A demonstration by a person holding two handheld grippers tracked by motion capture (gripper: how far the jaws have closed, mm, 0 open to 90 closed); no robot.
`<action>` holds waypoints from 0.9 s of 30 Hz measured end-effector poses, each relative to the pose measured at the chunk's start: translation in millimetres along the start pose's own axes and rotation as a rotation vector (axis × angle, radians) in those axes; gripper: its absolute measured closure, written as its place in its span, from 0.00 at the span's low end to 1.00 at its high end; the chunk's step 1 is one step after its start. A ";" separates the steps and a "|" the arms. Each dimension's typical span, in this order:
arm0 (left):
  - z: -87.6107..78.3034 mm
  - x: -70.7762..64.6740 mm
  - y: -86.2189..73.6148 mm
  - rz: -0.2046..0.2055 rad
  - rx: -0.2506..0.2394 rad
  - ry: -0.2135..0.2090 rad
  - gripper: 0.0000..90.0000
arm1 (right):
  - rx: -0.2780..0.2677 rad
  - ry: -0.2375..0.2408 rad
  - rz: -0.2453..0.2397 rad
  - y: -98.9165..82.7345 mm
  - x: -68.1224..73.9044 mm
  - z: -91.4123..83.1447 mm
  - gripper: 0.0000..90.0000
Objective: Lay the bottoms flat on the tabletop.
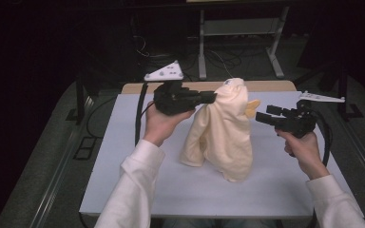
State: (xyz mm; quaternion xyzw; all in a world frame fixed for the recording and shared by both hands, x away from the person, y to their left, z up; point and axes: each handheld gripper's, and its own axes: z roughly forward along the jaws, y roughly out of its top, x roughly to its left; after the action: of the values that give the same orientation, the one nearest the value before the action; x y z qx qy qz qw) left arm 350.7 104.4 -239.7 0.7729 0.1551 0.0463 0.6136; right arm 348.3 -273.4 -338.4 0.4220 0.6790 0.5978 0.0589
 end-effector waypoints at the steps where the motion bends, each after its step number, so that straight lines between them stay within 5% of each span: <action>1: -8.0 3.4 -8.1 -0.014 -0.012 -0.002 0.98 | 0.009 0.002 -0.003 -1.3 0.5 2.9 0.17; 8: -41.9 17.6 -47.9 -0.090 -0.020 0.013 0.98 | 0.063 0.033 -0.021 -11.5 9.6 34.8 0.17; 15: -56.6 30.0 -80.6 -0.149 0.013 0.056 0.98 | 0.110 0.047 -0.046 -18.3 18.8 61.4 0.17; 19: -61.5 34.0 -90.4 -0.177 -0.001 0.069 0.98 | 0.135 0.048 -0.052 -22.4 21.3 72.5 0.17; 27: -69.7 39.4 -104.1 -0.209 -0.014 0.083 0.98 | 0.224 0.051 -0.058 -40.7 20.7 123.3 0.18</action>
State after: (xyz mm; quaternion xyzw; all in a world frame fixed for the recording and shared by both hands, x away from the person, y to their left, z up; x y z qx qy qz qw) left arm 350.8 201.9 -327.8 0.7455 0.2599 0.0153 0.6136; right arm 386.8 -163.3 -399.0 0.3908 0.7547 0.5268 0.0117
